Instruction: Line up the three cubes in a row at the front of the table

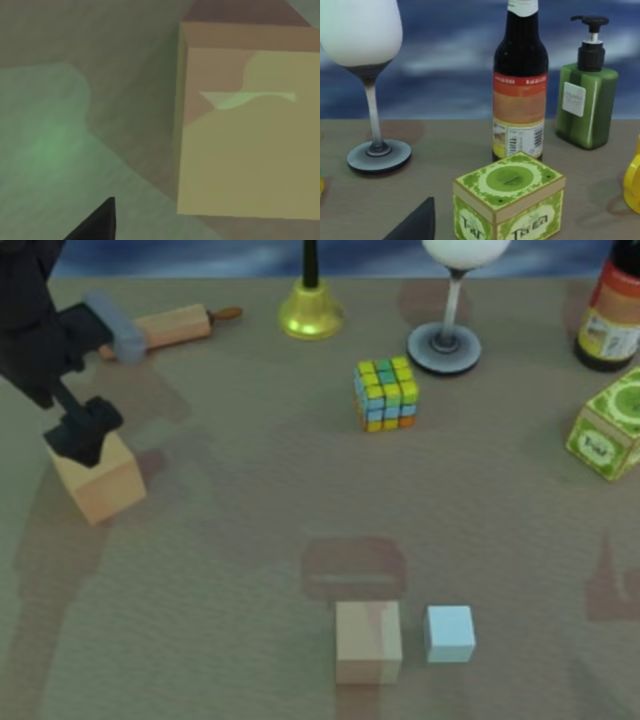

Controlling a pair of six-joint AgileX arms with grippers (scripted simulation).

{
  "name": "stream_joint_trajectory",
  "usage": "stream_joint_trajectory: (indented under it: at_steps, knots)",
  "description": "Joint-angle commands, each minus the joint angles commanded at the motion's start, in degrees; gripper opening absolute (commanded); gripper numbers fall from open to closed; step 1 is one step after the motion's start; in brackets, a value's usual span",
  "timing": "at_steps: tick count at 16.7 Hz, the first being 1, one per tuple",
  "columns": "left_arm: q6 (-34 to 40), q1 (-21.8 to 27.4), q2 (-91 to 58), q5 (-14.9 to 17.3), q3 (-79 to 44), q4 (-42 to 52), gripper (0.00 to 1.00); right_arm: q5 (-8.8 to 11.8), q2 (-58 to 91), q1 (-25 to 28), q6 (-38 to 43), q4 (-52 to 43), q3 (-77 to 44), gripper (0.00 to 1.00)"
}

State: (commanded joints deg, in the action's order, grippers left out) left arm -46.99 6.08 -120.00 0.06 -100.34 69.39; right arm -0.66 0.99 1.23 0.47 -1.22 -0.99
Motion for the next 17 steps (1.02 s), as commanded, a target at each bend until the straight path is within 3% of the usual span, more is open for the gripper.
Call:
stream_joint_trajectory:
  at_steps: [9,17]
  knots:
    - [-0.7,-0.1,-1.8,0.1,-0.7,-0.1,1.00,0.7,-1.0,-0.7,-0.5,1.2,1.0,1.00]
    - [-0.8,0.0,-6.6,0.1,10.5,-16.3,1.00,0.7,-1.0,-0.7,-0.5,1.2,1.0,1.00]
